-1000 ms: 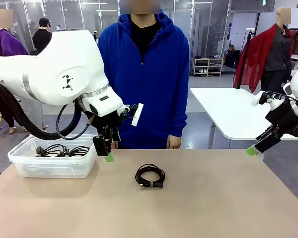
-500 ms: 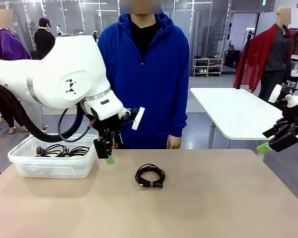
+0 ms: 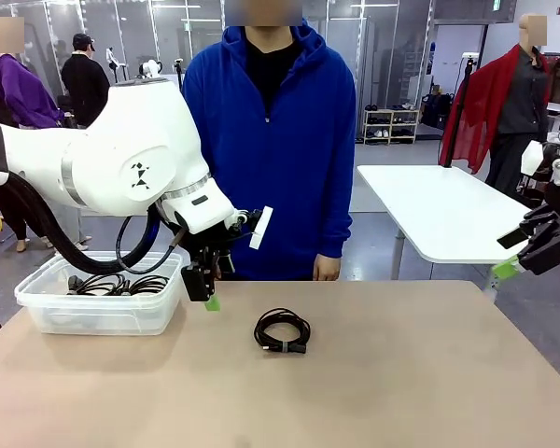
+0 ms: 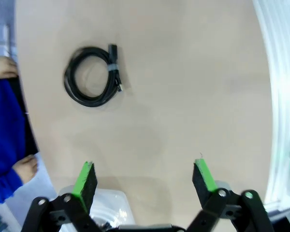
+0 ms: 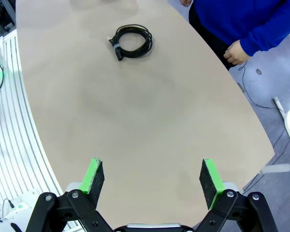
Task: Organize and store the cables.
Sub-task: Place the USB Extension Cable into the Organizing box.
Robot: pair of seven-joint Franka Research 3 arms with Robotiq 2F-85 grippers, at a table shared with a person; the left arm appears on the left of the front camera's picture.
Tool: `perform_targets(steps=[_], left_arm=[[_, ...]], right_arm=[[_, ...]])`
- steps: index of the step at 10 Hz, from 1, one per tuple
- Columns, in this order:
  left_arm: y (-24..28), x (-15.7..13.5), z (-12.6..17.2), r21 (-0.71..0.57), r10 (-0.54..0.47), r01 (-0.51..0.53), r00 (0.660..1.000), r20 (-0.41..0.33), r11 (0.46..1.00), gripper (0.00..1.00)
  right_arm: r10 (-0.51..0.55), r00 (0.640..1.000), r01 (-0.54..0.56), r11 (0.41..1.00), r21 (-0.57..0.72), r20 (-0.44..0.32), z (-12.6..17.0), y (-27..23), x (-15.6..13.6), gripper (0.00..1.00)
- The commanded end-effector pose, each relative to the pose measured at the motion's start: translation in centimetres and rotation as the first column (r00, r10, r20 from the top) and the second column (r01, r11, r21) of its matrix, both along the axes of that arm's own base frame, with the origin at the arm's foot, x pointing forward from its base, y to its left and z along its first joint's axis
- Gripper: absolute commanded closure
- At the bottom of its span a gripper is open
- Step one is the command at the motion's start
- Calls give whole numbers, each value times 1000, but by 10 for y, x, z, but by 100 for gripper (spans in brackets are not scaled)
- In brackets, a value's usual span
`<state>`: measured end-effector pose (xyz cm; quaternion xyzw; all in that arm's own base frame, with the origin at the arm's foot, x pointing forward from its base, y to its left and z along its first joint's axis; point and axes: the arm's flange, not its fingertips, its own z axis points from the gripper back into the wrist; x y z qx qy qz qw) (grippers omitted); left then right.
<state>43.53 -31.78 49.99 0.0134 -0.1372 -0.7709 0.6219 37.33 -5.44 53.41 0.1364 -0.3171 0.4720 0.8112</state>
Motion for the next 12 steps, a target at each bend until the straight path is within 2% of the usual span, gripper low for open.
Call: perform_targets(steps=[1,8,10,12], left_arm=[[-1,-3,3,5,-7,7,1000,3,1000,0],[-3,-2,1,1,-6,6,1000,2,1000,0],[-37,19,-9,28,-143,142,989,31,989,0],[-64,29,-28,53,-205,203,979,15,978,0]], right_arm=[[-10,1000,10,1000,-1,5,-4,-2,0,0],[-10,1000,10,1000,-1,5,-4,-2,0,0],[-10,1000,10,1000,-1,5,-4,-2,0,0],[-10,1000,10,1000,-1,5,-4,-2,0,0]])
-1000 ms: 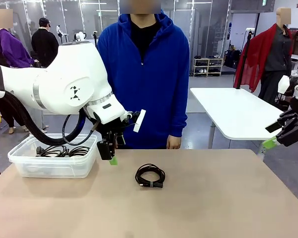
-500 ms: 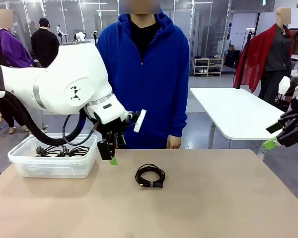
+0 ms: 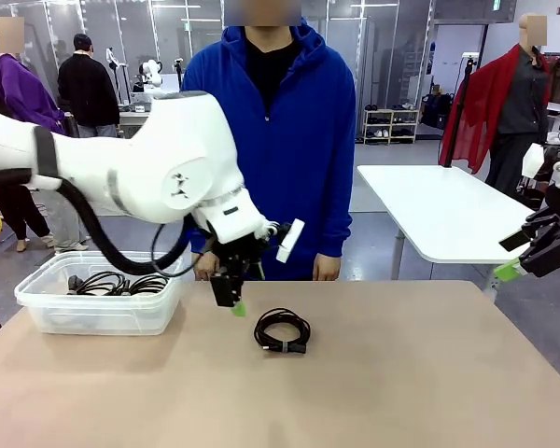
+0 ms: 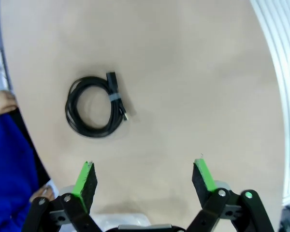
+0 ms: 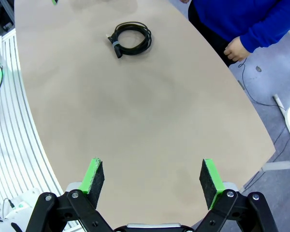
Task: Organize and store the cables.
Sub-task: Place the USB Extension Cable into the Organizing box.
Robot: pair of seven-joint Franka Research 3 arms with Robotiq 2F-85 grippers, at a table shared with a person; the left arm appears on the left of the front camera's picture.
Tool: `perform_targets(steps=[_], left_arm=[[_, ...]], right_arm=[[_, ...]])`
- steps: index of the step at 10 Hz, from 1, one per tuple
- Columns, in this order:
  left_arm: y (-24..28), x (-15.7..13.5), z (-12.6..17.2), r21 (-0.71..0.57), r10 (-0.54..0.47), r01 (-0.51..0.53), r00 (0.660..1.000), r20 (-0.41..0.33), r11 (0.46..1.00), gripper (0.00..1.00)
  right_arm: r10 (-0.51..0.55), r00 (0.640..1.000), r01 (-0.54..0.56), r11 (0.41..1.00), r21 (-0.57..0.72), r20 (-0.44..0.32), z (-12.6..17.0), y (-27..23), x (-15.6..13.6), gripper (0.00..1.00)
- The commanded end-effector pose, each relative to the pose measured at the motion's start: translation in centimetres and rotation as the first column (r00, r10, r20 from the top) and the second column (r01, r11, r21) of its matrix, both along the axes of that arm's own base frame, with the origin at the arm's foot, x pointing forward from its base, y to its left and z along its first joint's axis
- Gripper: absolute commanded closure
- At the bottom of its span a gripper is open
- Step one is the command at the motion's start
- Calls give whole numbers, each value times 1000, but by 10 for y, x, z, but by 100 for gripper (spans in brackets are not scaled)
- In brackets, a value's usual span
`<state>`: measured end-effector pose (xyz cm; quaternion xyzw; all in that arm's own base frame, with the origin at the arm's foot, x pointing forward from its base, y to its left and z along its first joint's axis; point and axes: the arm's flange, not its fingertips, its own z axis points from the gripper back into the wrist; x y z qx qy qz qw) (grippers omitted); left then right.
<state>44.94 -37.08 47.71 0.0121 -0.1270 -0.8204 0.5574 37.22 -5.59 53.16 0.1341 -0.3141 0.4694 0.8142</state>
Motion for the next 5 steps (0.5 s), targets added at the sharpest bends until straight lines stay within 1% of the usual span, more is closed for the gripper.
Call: perform_targets(steps=[1,4,5], left_arm=[[-21,16,-17,34,-67,67,997,22,997,0],[-38,13,-35,42,-149,147,987,54,988,0],[-44,14,-41,44,-153,151,987,49,988,0]], right_arm=[[-2,1000,2,1000,5,10,-1,0,1,0],[-2,1000,2,1000,5,10,-1,0,1,0],[-2,1000,2,1000,5,10,-1,0,1,0]])
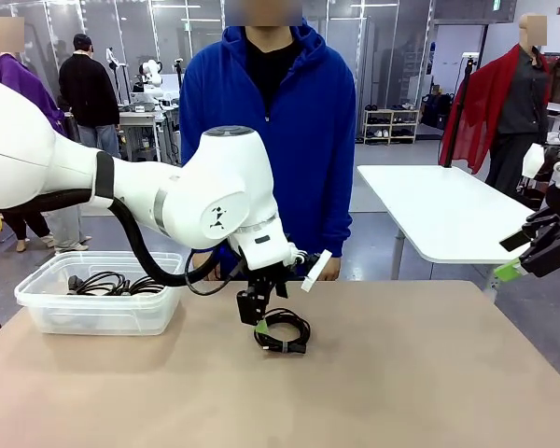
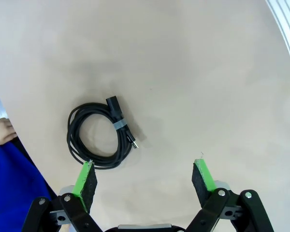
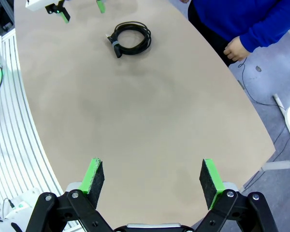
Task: Organize and store the cables.
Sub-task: Place the USB Extension Cable into the Organizing box.
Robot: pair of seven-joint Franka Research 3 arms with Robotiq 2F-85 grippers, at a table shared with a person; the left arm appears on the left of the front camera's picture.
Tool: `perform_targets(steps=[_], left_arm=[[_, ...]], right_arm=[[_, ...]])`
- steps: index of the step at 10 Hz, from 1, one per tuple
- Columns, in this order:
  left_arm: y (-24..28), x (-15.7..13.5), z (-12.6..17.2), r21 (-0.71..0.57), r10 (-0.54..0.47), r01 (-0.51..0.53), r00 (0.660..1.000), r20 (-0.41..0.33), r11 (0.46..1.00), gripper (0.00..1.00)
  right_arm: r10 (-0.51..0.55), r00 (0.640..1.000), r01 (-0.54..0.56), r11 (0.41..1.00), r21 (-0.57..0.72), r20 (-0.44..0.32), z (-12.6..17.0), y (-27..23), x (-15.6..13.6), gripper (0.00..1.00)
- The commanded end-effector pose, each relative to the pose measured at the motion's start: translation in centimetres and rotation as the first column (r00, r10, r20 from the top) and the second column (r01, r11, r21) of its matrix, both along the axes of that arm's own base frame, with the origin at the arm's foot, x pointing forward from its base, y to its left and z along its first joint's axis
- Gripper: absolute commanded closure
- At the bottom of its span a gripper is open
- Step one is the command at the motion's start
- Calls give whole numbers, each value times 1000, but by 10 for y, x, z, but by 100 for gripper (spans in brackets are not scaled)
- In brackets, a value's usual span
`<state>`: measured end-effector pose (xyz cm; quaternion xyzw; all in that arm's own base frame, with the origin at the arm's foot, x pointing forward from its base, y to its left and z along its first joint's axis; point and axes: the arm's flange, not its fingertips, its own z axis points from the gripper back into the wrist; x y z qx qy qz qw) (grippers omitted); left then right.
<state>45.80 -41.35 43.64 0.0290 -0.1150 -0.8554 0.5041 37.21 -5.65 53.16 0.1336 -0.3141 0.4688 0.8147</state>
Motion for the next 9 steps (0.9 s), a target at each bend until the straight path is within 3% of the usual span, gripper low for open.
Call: perform_targets(steps=[1,3,9], left_arm=[[-3,6,-5,1,-2,2,1000,-3,1000,0],[-2,15,-21,6,113,-113,992,-48,994,0],[-15,35,-30,-45,132,-137,986,-102,990,0]], right_arm=[[0,1000,0,1000,6,10,-1,1,1,0],[0,1000,0,1000,6,10,-1,1,1,0],[0,1000,0,1000,6,10,-1,1,1,0]])
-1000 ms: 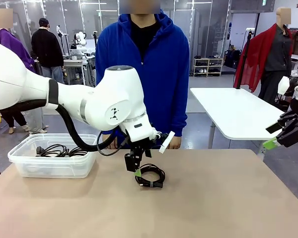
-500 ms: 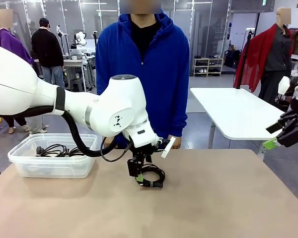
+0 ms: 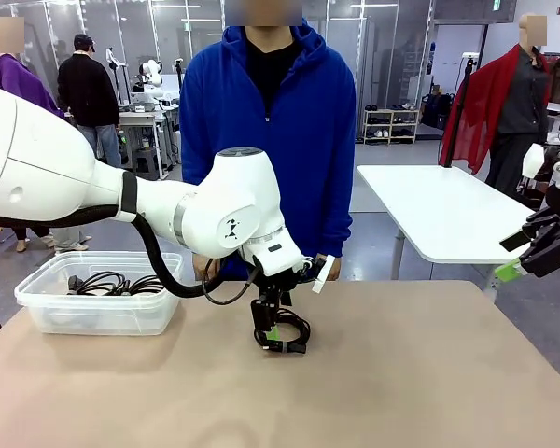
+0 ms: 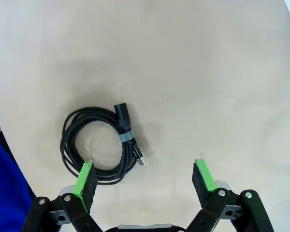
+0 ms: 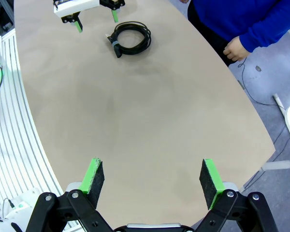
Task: Organize and store the cables.
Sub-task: Place the USB Extension Cable into the Organizing box.
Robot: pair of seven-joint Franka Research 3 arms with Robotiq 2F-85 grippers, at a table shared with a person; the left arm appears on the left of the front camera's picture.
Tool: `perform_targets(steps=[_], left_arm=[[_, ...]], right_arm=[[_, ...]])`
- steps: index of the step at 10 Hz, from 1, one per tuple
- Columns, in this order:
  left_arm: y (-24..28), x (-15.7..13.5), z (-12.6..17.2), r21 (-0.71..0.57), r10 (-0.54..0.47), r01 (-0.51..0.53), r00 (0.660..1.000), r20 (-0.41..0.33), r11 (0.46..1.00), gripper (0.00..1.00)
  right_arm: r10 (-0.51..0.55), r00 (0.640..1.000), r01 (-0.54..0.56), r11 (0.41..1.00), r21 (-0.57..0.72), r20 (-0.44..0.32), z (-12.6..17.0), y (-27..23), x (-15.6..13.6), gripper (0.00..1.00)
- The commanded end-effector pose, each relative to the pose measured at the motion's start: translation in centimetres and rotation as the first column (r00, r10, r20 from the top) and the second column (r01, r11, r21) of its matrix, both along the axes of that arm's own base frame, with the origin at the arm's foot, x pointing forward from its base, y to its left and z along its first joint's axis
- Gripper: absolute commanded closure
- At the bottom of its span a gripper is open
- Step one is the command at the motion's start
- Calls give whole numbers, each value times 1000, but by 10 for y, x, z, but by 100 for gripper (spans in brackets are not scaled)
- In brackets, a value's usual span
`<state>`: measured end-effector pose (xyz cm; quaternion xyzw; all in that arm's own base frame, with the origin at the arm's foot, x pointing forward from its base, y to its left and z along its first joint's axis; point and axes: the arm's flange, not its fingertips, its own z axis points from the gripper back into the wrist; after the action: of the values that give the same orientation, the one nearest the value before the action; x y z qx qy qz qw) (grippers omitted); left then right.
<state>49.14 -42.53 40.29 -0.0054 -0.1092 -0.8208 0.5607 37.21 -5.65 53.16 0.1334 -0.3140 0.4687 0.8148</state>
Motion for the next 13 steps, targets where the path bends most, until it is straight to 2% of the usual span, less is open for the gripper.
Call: perform_targets(steps=[1,5,8,11,13], left_arm=[[-6,8,2,-36,48,-50,997,-60,998,0],[-16,16,-9,-72,54,-62,992,-113,995,0],[-16,22,-16,-11,120,-123,986,-117,992,0],[-16,27,-20,22,160,-158,971,-175,987,0],[-18,29,-22,44,170,-165,971,-167,985,0]], right_arm=[[0,1000,0,1000,6,10,-1,1,1,0],[0,1000,0,1000,6,10,-1,1,1,0],[0,1000,0,1000,6,10,-1,1,1,0],[0,1000,0,1000,6,10,-1,1,1,0],[0,1000,0,1000,6,10,-1,1,1,0]])
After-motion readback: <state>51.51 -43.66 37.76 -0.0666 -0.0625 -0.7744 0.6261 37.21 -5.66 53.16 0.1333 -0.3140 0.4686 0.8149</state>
